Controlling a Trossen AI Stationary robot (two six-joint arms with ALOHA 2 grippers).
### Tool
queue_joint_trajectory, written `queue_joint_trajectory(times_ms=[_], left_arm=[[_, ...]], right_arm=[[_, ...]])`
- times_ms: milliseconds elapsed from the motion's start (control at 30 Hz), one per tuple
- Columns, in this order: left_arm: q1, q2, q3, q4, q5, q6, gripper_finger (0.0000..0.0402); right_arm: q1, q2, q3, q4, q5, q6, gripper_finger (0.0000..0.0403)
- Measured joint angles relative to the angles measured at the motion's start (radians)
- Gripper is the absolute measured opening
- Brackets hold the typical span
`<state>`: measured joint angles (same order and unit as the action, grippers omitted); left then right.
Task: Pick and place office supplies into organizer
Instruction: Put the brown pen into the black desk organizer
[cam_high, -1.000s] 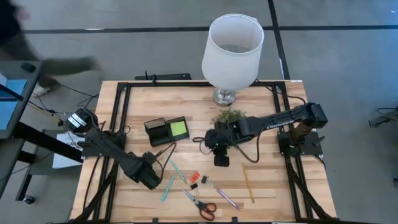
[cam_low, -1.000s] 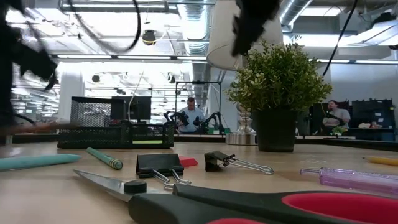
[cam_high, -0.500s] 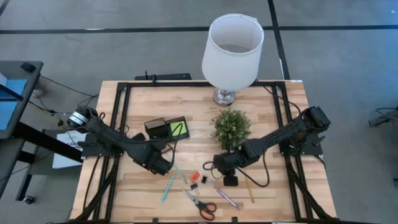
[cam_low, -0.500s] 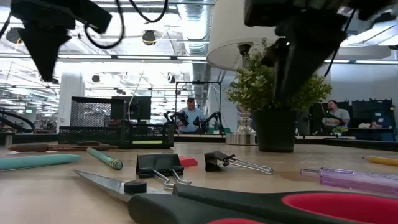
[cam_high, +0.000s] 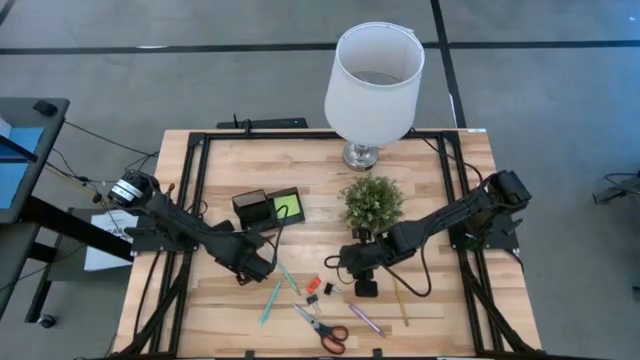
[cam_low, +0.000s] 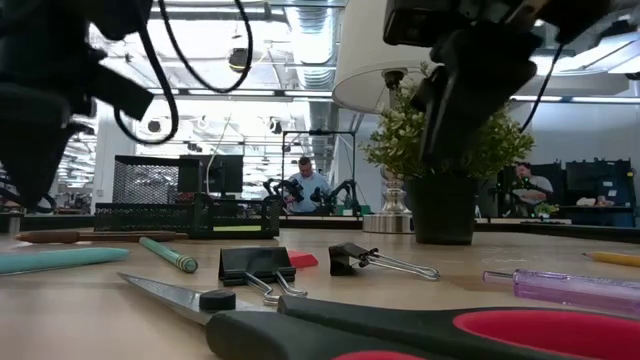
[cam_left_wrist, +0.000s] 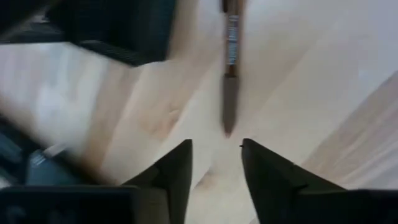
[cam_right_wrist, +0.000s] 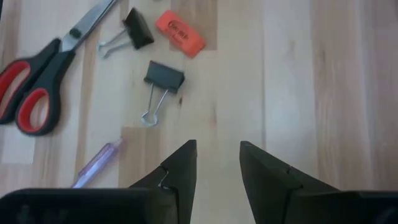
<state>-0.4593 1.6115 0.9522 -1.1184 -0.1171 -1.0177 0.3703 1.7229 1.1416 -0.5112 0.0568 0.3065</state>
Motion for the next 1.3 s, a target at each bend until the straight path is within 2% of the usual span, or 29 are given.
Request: queue_joint_trajectory(times_ms=[200, 433, 567, 700, 900, 1067, 1133, 1300], left_arm=[[0.027, -0.001, -0.081, 0.146, -0.002, 0.045, 0.0176], [0.064, -0.008, -0.175, 0.213, 0.000, 0.045, 0.0179], [0.067, -0.010, -0.187, 0.269, 0.012, 0.073, 0.0171], [0.068, -0.008, -0.190, 0.305, 0.044, 0.070, 0.0130], [0.068, -0.006, -0.185, 0.317, 0.067, 0.038, 0.0019], [0.060, 0.008, -0.108, 0.264, 0.071, 0.010, 0.0017], [0.052, 0.003, -0.032, 0.234, 0.077, 0.011, 0.0010], [0.027, 0.003, 0.168, -0.002, 0.052, 0.009, 0.0007]], right_arm=[[-0.033, 0.000, 0.000, 0.010, -0.007, 0.000, 0.0115], [-0.062, 0.000, 0.000, 0.026, -0.007, 0.000, 0.0115], [-0.066, 0.000, 0.000, 0.026, -0.007, -0.001, 0.0115], [-0.065, 0.000, 0.000, 0.035, -0.006, -0.001, 0.0115], [-0.042, 0.000, 0.001, 0.148, -0.007, -0.088, 0.0115], [-0.029, -0.001, 0.002, 0.252, -0.007, -0.151, 0.0115], [-0.031, -0.001, 0.002, 0.267, -0.007, -0.151, 0.0115], [-0.039, -0.001, 0.002, 0.266, -0.006, -0.150, 0.0115]])
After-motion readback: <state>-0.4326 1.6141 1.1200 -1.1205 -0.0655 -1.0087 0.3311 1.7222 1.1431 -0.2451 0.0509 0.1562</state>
